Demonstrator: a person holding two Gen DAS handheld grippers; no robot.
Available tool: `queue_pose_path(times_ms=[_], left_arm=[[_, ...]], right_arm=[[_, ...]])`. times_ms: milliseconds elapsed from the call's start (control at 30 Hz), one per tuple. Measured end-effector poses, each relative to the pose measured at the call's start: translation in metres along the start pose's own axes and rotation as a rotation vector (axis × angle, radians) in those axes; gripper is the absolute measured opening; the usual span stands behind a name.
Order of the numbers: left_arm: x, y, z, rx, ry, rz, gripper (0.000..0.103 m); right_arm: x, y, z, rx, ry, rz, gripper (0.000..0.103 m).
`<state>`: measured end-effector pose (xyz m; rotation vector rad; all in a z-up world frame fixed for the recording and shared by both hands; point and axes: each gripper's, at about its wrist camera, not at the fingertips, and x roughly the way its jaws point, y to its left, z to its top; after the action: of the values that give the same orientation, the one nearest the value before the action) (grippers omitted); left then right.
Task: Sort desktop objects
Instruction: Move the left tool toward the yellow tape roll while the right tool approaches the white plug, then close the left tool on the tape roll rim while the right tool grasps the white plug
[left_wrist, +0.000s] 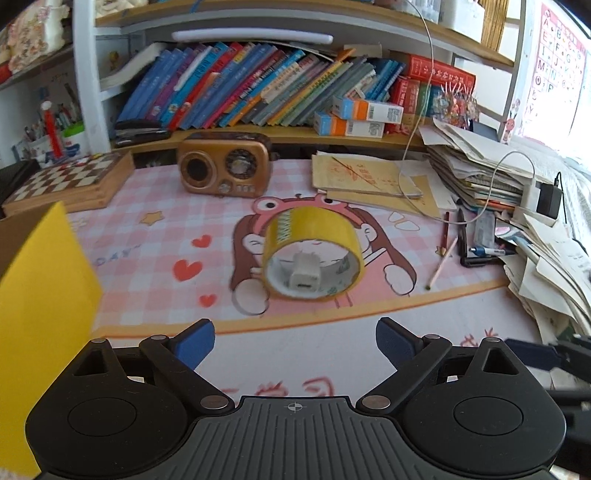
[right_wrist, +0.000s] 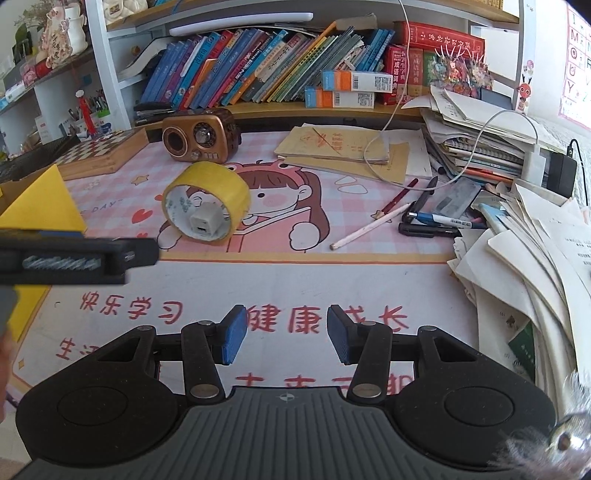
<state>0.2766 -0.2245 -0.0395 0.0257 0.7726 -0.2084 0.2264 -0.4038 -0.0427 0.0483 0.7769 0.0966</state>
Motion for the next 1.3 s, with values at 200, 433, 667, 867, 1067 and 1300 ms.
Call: queue_pose_path(times_ms=[200,433,667,867,1067,1300], left_arm=[[0.036,-0.017,0.013,0.041,0.023,0.011,0.096],[0.068,-0.021,0.021,0.084,0.003,0.043,0.097],[0.093,-0.021,0.023,0.08,0.018,0.044,0.097],[0.099,-0.02,0.023,0.077,0.009,0.043,0.093],[0.083,-0.017,0.024,0.109,0.036,-0.013,0.091],[0.05,-0.01,0.024,0.111,0.118,-0.072,0.091]], right_arm=[[0.004,-0.011,-0.001,-0.01,0.028,0.002,0.048],[0.011,-0.024,-0.001,0.003,0.049,-0.015,0.049],[0.017,-0.029,0.0,0.001,0.069,-0.02,0.049],[0.02,-0.029,0.001,-0.002,0.076,-0.015,0.049],[0.025,-0.022,0.004,-0.006,0.071,0.01,0.049],[0.032,-0.008,0.007,-0.012,0.076,0.062,0.049]])
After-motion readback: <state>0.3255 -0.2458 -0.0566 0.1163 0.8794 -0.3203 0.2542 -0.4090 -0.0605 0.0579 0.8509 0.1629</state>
